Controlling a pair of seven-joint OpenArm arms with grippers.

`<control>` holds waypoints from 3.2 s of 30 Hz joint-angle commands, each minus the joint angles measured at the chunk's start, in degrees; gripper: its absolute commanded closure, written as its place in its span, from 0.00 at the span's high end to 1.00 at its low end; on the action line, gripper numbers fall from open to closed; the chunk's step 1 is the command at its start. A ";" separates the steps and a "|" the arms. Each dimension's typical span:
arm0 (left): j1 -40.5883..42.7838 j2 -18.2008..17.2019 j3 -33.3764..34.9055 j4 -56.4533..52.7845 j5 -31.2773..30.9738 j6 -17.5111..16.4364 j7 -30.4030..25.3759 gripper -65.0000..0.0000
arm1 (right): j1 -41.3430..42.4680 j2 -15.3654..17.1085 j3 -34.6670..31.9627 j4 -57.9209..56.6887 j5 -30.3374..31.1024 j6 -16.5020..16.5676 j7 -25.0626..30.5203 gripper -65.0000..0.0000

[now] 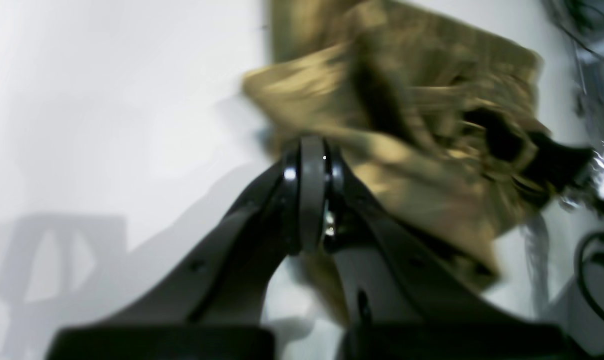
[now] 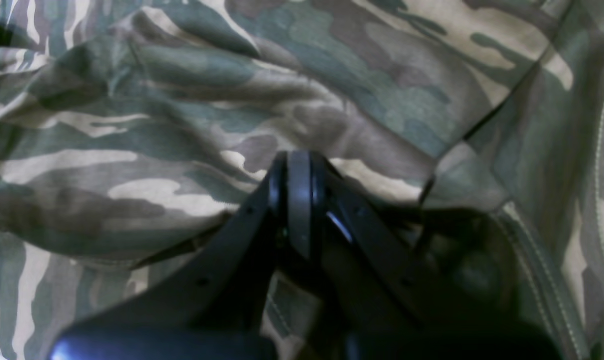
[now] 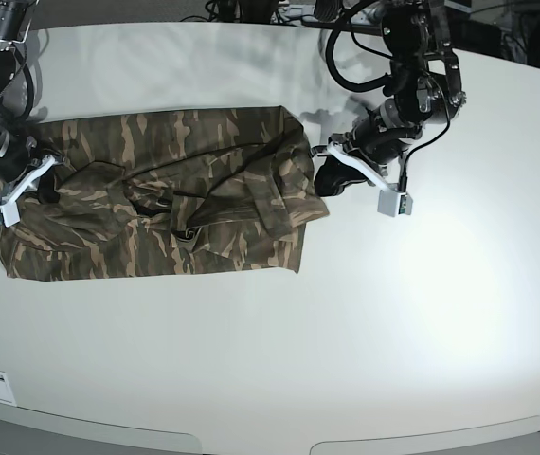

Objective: Fold the T-shirt properly
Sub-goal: 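Release the folded end with the left gripper and raise it, then lower the left gripper onto the folded layer and grasp its edge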

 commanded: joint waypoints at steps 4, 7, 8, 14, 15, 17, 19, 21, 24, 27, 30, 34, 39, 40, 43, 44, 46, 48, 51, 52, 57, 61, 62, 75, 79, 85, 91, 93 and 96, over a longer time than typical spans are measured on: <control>0.79 0.83 -0.04 0.94 0.39 2.29 -1.11 0.00 | 0.15 0.79 -0.09 0.33 -0.04 0.61 -1.64 0.00; 1.09 1.70 -0.04 0.94 0.37 2.19 -1.14 0.00 | 0.15 0.79 -0.09 0.33 -0.02 0.61 -1.64 0.00; 1.03 1.70 -0.04 0.94 0.37 2.16 -1.29 0.00 | 0.15 0.79 -0.09 0.33 -0.04 0.61 -1.64 0.00; -0.94 1.81 0.11 0.83 -0.26 -1.73 -3.87 0.00 | 0.15 0.79 -0.09 0.33 0.17 0.61 -1.66 0.00; -1.60 1.81 0.11 0.59 -0.26 -2.36 -4.07 0.00 | 0.15 0.79 -0.09 0.33 0.17 0.61 -1.66 0.00; -2.97 1.81 0.11 -0.59 -0.07 -2.64 -4.13 0.00 | 0.15 0.79 -0.09 0.33 0.15 0.59 -1.66 0.00; -4.15 1.84 0.11 -2.93 -0.13 -2.62 -4.15 0.00 | 0.15 0.79 -0.09 0.33 0.13 0.59 -1.68 0.00; -5.51 1.84 0.11 -6.45 -0.61 -2.60 -4.15 0.00 | 0.15 0.79 -0.09 0.33 0.15 0.61 -1.66 0.00; -7.23 1.86 0.11 -11.80 -2.19 -3.10 -4.13 0.00 | 0.15 0.79 -0.09 0.33 0.15 0.61 -1.66 0.00; -8.20 1.92 0.11 -15.19 -6.93 -7.89 -4.04 0.00 | 0.15 0.79 -0.09 0.33 0.15 0.63 -1.64 0.00; -8.37 2.64 0.11 -15.32 -13.31 -15.85 -2.78 0.00 | 0.15 0.79 -0.09 0.33 0.15 0.61 -1.64 0.00; -8.63 3.91 1.27 -15.19 -24.04 -27.47 1.68 0.00 | 0.15 0.79 -0.09 0.33 0.17 0.61 -1.64 0.00; -8.63 4.02 6.86 -15.19 -28.39 -33.61 3.76 0.00 | 0.15 0.79 -0.09 0.33 0.17 0.61 -1.64 0.00; -8.63 4.04 8.41 -15.19 -27.71 -33.61 3.78 0.00 | 0.15 0.79 -0.09 0.33 0.15 0.61 -1.64 0.00; -8.61 4.04 12.11 -14.67 -25.70 -33.61 4.11 0.00 | 0.15 0.79 -0.09 0.33 0.15 0.61 -1.64 0.00; -8.48 4.09 12.20 -13.70 -24.98 -31.93 3.72 0.00 | 0.17 0.79 -0.09 0.33 0.15 0.61 -1.64 0.00; -8.28 4.20 11.17 -10.49 -22.67 -29.51 1.99 0.00 | 0.15 0.79 -0.09 0.33 0.13 0.61 -1.64 0.00; -8.31 4.17 9.11 -6.73 -19.58 -29.57 1.90 0.00 | 0.07 0.79 -0.09 0.33 0.09 0.59 -1.68 0.00; -7.91 3.67 6.25 -2.62 -18.45 -29.53 2.43 0.00 | -0.28 0.79 -0.09 0.33 0.07 0.59 -1.64 0.00; -7.48 3.37 5.44 -1.70 -18.38 -29.29 2.40 0.00 | -0.35 0.79 -0.09 0.33 0.17 0.61 -1.62 0.00; -3.69 2.73 -0.07 -0.26 -12.39 -15.80 -0.90 0.00 | -0.35 0.79 -0.09 0.33 0.15 0.83 -1.60 0.00; -1.11 2.75 -2.69 -0.26 -6.67 -6.62 -2.78 0.00 | -0.37 0.79 -0.09 0.33 0.15 0.83 -1.62 0.00; -0.92 2.73 -2.71 -0.26 -5.81 -5.42 -2.93 0.00 | -0.37 0.79 -0.09 0.33 0.17 0.81 -1.62 0.00; -1.03 2.91 1.75 -0.87 2.54 3.06 -6.25 0.00 | -0.68 0.79 -0.09 0.33 2.71 0.87 -1.90 0.00; -1.55 2.91 3.78 -2.45 2.54 3.02 -7.41 0.00 | -0.81 0.79 -0.09 0.33 2.73 0.87 -1.92 0.00; -5.20 2.93 4.50 -7.41 2.75 2.97 -7.50 0.00 | -0.81 0.79 -0.09 0.33 2.71 0.87 -2.67 0.00; -9.62 2.93 4.50 -15.26 1.20 -0.63 -7.43 0.00 | -0.79 0.79 -0.09 0.33 2.73 0.87 -2.91 0.00; -10.51 2.93 4.52 -16.48 -1.07 -3.98 -7.06 0.00 | -0.81 0.79 -0.09 0.33 2.73 0.90 -2.91 0.00; -10.71 2.93 5.01 -16.39 -6.54 -11.69 -6.19 0.00 | -0.79 0.79 -0.09 0.33 2.71 0.90 -2.91 0.00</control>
